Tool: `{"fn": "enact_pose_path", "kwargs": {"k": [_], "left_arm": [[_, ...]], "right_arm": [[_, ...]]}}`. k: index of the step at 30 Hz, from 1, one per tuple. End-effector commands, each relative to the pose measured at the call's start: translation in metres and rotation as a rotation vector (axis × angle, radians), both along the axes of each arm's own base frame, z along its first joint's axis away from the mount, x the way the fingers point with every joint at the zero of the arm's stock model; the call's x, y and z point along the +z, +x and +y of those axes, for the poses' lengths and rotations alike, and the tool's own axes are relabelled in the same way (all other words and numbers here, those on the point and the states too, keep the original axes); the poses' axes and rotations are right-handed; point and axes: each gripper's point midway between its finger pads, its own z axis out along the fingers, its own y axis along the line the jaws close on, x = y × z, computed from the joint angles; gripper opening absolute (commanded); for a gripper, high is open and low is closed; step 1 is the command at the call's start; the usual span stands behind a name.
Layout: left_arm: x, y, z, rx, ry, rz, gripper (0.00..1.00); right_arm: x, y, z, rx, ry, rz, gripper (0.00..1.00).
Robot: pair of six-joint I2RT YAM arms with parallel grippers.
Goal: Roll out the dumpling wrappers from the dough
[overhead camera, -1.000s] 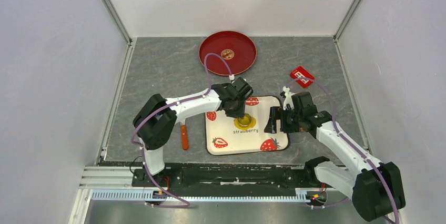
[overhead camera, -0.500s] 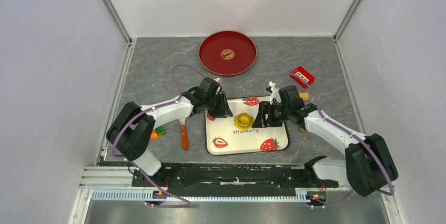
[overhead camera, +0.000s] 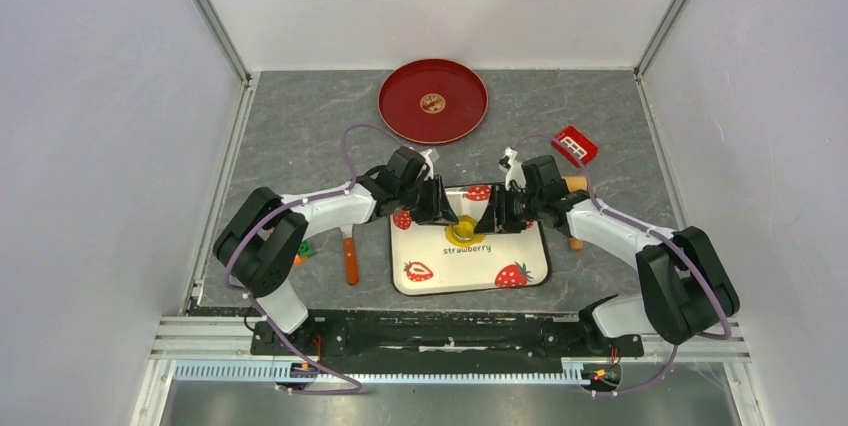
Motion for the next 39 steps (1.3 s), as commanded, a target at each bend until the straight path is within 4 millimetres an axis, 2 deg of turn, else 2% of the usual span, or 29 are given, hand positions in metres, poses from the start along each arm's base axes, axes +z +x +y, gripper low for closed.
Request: {"fn": "enact_pose_path", "kwargs": {"k": [1,8,12,19,26,39], "left_arm": [[0.005,0.006,-0.011,-0.033,0.009,-0.042,0.34],[-0.005,0.004,-0.007,-0.034,0.051,-0.038,0.27],[-0.014,0.003,-0.003,-0.029,0.08,-0.024,0.22],[-0.032,0.002,0.001,-0.019,0.121,0.002,0.03],[-0.049,-0.001,0.007,-0.009,0.173,0.032,0.02],[-0.089,-0.015,0.023,-0.014,0.347,0.091,0.02]], "right_arm": [[0.013,0.015,0.01,0.013,0.043,-0.053,0.33],[0.002,0.015,0.01,0.015,0.038,-0.029,0.19],[-0.005,0.014,0.01,0.018,0.032,-0.014,0.17],[-0.017,0.012,0.008,0.014,0.015,0.008,0.1],[-0.037,0.007,0.002,0.0,-0.027,0.054,0.0],[-0.077,-0.004,-0.02,-0.043,-0.155,0.127,0.0]]}}
